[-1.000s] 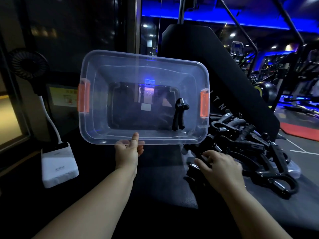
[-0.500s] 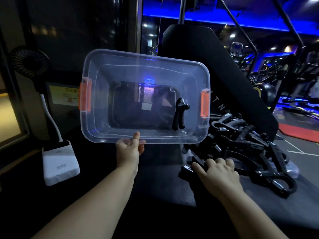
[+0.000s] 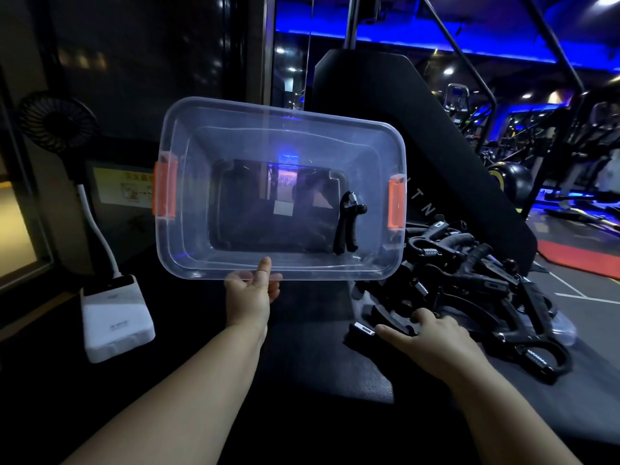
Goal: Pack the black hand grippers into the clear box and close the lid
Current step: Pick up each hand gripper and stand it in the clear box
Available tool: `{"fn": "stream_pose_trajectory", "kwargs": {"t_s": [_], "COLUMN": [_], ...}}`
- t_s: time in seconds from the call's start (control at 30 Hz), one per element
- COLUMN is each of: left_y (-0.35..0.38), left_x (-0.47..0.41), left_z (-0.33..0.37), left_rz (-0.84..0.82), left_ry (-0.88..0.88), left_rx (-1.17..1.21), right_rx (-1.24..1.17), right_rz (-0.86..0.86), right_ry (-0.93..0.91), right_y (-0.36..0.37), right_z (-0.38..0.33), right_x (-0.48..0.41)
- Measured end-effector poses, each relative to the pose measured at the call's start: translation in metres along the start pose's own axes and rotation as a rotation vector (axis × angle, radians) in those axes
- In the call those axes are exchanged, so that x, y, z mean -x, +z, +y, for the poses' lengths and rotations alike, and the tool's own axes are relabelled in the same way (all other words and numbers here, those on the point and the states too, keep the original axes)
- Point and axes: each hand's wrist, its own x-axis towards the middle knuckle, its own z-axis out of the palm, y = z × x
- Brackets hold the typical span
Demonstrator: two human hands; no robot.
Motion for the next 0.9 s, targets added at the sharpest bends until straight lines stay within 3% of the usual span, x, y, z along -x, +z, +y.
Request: {"fn": "stream_pose_trajectory", "kwargs": {"t_s": [0.33,0.6,0.9], "left_y": [-0.001,0.000,-0.002], "left_x": [0.000,0.001,-0.003], "left_z": [0.000,0.001,-0.003], "left_rz": [0.003,0.005,0.004], "left_ry": [0.000,0.004,-0.004], "left_rx": [-0.014,-0.006,-0.038], "right_rx": [-0.108,0.200,0.292], "right_rz": [0.079,0.131,0.208], "right_ry": [-0.114,-0.347,-0.440], "right_y": [-0.014,-0.031,-0.042], "right_z": [-0.001,-0.008,-0.034], "right_x": [0.003,-0.005,0.004]}}
